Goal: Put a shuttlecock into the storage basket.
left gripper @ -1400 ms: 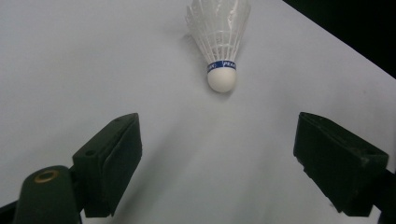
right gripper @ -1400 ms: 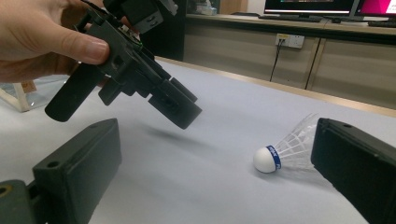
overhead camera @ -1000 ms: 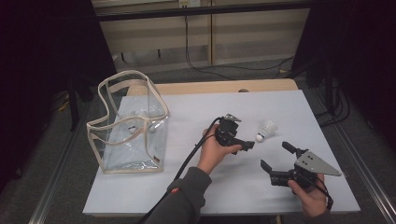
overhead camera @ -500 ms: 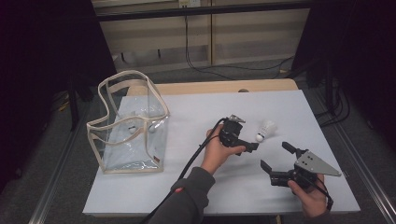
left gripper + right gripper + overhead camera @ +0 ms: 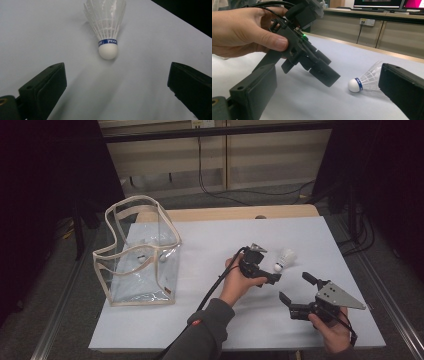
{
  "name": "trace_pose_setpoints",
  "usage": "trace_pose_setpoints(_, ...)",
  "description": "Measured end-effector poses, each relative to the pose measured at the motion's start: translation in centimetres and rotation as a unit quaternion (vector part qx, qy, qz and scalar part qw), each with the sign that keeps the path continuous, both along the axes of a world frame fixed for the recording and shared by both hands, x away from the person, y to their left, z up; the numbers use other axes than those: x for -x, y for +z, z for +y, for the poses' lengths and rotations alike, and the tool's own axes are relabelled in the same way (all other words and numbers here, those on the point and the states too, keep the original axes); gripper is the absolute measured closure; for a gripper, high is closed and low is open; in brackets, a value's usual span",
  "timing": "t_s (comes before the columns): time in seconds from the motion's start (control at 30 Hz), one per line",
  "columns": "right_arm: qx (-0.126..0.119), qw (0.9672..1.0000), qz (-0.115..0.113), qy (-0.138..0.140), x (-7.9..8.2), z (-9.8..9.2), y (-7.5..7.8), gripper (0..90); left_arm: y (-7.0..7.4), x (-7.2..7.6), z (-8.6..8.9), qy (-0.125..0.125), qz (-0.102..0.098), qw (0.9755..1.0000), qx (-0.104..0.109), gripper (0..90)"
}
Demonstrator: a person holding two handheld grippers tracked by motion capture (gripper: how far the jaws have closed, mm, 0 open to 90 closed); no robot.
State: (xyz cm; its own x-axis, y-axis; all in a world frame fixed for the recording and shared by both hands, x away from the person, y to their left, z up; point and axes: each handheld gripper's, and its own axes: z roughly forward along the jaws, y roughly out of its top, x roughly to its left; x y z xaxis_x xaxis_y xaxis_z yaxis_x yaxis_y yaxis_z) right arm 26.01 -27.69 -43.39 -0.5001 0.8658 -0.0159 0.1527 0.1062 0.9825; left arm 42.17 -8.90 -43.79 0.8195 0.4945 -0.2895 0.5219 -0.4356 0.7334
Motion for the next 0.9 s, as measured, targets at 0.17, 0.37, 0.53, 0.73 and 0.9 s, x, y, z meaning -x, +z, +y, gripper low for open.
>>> trace_pose_setpoints(0.17, -0.001, 1.0, 0.0, 0.001, 0.0, 0.0, 0.0, 1.7, -0.2, -0.1, -0.4, 0.001, -0.001, 1.0, -0.009, 1.7)
trace_pose_setpoints(0.37, -0.001, 1.0, 0.0, 0.001, 0.0, 0.1, 0.0, 1.7, -0.3, -0.2, -0.8, 0.001, -0.01, 0.9999, -0.007, 4.8)
trace_pose_setpoints(0.53, -0.002, 1.0, 0.0, -0.001, 0.0, 0.0, 0.1, 1.7, -0.4, -0.3, -1.2, 0.002, -0.011, 0.9998, -0.014, 11.2)
trace_pose_setpoints(0.73, -0.003, 1.0, 0.0, 0.001, 0.0, 0.0, 0.1, 1.7, -0.7, -0.5, -1.4, 0.008, -0.015, 0.9997, -0.02, 16.2)
trace_pose_setpoints(0.9, -0.002, 1.0, 0.001, 0.0, 0.0, 0.0, 0.0, 1.7, -0.8, -0.6, -1.6, 0.018, -0.021, 0.9995, -0.014, 22.1)
